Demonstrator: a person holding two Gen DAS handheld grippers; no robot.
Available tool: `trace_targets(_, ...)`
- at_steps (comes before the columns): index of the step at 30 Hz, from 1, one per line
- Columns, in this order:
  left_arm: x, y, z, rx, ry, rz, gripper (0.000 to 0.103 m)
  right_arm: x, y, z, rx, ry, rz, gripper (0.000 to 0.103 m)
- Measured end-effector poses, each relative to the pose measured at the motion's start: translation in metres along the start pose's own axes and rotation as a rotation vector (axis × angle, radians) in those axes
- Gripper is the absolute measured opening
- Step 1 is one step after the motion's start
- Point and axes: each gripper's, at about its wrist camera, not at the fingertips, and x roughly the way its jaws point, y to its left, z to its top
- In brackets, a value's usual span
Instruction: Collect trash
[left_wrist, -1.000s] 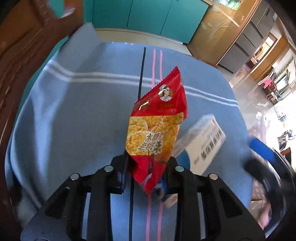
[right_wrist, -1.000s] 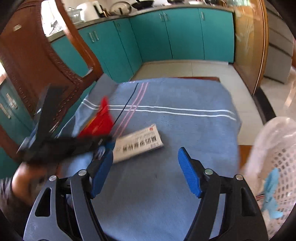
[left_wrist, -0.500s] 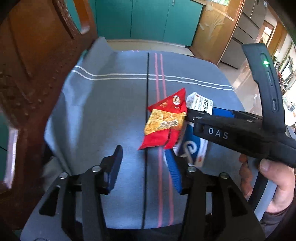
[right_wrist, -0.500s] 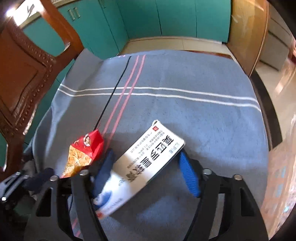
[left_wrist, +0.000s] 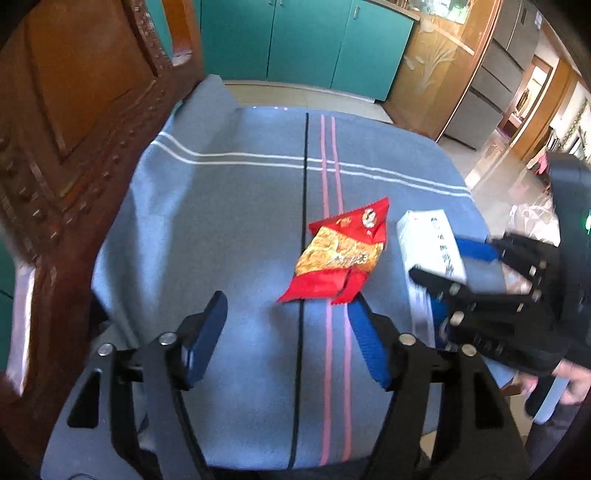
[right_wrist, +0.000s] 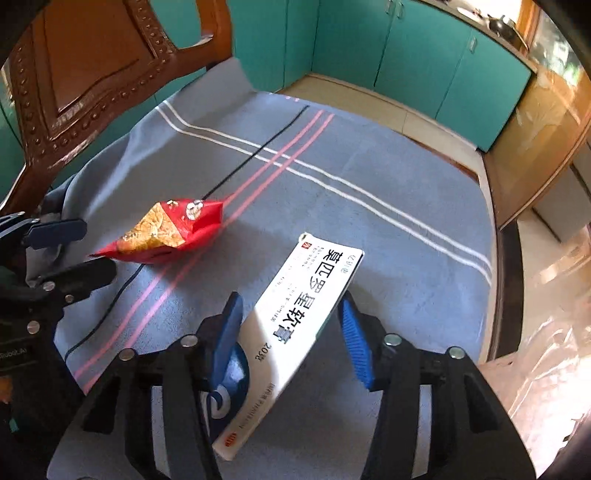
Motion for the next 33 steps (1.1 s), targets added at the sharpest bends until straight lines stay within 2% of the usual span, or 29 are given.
trace_targets(2,0.006,-0.003,0.005,0.007,-0.003,-0.016,0.069,0.006,0.001,-0.003,0.014,0.006,0.007,0.055)
trace_targets(4,0.015,-0.006,0.011,0.009,0.002,-0.024,0.068,0.011,-0.001,-0.007,0.061,0.007,0.055,0.052)
trace_targets(6,0.021,-0.009,0.014,0.021,0.011,-0.026,0.064,0.011,-0.005,-0.009,0.101,-0.004,0.087,0.049)
trace_targets(10,0.019,-0.02,0.012,0.062,0.007,-0.063,0.064,-0.001,-0.016,-0.02,0.153,-0.027,0.098,0.048)
trace_targets(12,0.015,-0.024,0.009,0.068,-0.004,-0.091,0.082,-0.008,-0.023,-0.024,0.179,-0.041,0.087,0.048)
trace_targets(14,0.008,-0.025,0.007,0.062,-0.022,-0.135,0.09,-0.019,-0.033,-0.03,0.211,-0.059,0.076,0.048)
trace_targets(18,0.013,-0.028,0.014,0.054,-0.009,-0.144,0.096,-0.04,-0.047,-0.039,0.245,-0.098,0.067,0.048)
trace_targets(22,0.036,-0.036,0.022,0.014,0.071,-0.132,0.096,-0.058,-0.054,-0.046,0.261,-0.134,0.039,0.048)
trace_targets(24,0.046,-0.047,0.022,0.037,0.088,-0.112,0.095,-0.063,-0.056,-0.047,0.264,-0.146,0.03,0.048)
trace_targets(25,0.047,-0.054,0.02,0.058,0.083,-0.097,0.092,-0.065,-0.058,-0.048,0.267,-0.155,0.033,0.048)
trace_targets(26,0.05,-0.059,0.019,0.079,0.081,-0.078,0.079,-0.067,-0.06,-0.05,0.271,-0.159,0.037,0.048)
trace_targets(27,0.053,-0.064,0.018,0.097,0.089,-0.064,0.059,-0.068,-0.061,-0.051,0.274,-0.16,0.038,0.048)
trace_targets(29,0.058,-0.066,0.016,0.098,0.102,-0.069,0.045,-0.069,-0.063,-0.051,0.277,-0.162,0.038,0.048)
trace_targets(30,0.056,-0.066,0.015,0.097,0.082,-0.064,0.035,-0.069,-0.063,-0.051,0.277,-0.162,0.038,0.048)
trace_targets(33,0.053,-0.062,0.011,0.08,0.071,-0.066,0.028,-0.07,-0.061,-0.049,0.275,-0.169,0.03,0.048)
